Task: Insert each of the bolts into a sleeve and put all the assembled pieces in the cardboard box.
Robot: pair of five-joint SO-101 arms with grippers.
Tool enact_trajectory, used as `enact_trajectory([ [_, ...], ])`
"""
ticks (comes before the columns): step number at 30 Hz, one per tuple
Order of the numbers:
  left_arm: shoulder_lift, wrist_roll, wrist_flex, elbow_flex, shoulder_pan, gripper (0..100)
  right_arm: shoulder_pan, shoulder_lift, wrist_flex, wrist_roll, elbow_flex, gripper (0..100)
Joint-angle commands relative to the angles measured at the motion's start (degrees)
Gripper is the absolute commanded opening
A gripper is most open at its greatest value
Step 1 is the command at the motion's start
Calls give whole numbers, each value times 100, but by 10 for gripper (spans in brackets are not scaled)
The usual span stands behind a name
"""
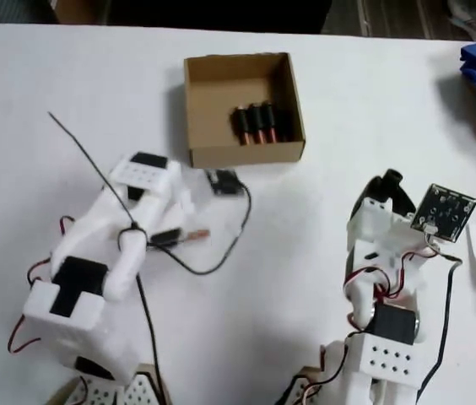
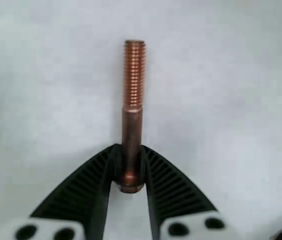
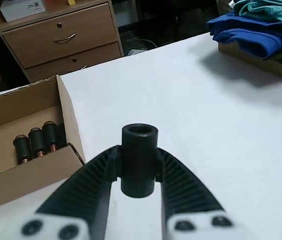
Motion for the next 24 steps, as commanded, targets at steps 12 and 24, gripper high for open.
enact_trajectory([
  [12, -53, -1556, 132, -435, 26, 28, 4, -163, -171, 53, -53, 19],
  [24, -53, -1547, -79, -646, -281, 201, 4, -163, -171, 53, -53, 19],
])
